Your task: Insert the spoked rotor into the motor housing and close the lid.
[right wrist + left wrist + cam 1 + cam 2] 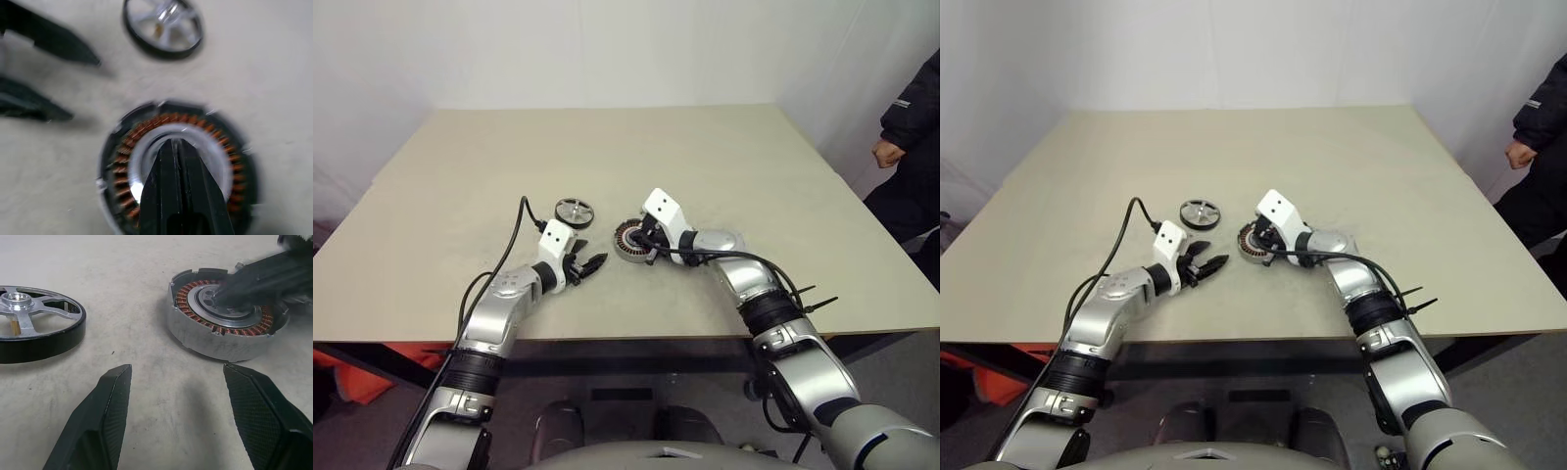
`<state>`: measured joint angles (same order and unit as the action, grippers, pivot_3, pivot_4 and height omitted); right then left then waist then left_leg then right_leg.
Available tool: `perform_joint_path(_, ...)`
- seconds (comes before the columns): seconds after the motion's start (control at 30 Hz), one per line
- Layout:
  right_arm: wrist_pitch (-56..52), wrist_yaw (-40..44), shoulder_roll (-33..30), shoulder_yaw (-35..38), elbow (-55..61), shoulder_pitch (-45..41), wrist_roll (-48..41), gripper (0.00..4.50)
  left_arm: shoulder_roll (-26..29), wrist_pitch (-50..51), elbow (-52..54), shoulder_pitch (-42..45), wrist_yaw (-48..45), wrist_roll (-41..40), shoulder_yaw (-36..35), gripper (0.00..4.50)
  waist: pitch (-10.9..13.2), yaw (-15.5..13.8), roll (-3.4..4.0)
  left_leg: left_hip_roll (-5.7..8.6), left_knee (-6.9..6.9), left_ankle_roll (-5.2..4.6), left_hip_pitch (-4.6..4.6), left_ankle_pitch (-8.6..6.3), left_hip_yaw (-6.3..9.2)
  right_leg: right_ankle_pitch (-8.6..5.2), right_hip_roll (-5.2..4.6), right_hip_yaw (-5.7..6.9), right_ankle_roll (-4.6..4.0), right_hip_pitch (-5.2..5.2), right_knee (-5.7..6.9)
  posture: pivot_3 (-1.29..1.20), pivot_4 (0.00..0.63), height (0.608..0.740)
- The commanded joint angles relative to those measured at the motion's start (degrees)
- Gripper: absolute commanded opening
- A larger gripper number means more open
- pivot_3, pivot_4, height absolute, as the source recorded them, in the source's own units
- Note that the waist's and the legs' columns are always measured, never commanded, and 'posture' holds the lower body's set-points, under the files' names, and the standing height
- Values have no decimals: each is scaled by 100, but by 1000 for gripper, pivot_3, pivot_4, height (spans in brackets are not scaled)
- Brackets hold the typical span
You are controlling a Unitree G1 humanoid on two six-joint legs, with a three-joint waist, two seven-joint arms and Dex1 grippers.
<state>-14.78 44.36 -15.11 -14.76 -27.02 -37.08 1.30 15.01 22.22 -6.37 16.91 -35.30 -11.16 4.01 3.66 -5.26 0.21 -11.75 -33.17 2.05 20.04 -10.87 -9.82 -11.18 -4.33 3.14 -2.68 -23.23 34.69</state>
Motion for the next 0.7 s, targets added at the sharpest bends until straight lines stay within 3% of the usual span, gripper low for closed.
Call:
perform_joint_path(0.03, 31, -123, -18, 89, -49, -152, 40, 43, 43, -110, 92, 88, 25, -59, -107, 3148, 0, 0, 0, 0, 0, 0, 0, 0, 0, 0, 0, 0, 1, 0, 0, 0, 0, 740)
perform_joint_path(0.23, 77, 5, -125, 257, 543, -297, -175, 43, 26, -109, 69, 100, 34, -77, -123, 3148, 1, -8, 0, 0, -1, 5, 1, 3, 1, -20, 0, 0, 36, -1, 2, 0, 0, 740)
perform_joint_path(0.43, 16, 101, -134, 194, 975, -155, -198, 43, -78, -25, -3, 115, 311, -111, -288, 3148, 1, -1, 0, -1, 3, 1, 3, 1, 0, -1, 2, 0, -2, -4, 0, 0, 0, 740)
perform_joint_path(0.7, -249, 230, -292, 414, 1615, -88, -426, 43, -370, 354, -496, 481, 1223, -511, -1199, 3148, 1, -8, -1, 0, 1, 3, 6, 2, 0, -1, 1, 0, 0, -5, 1, 0, 0, 740)
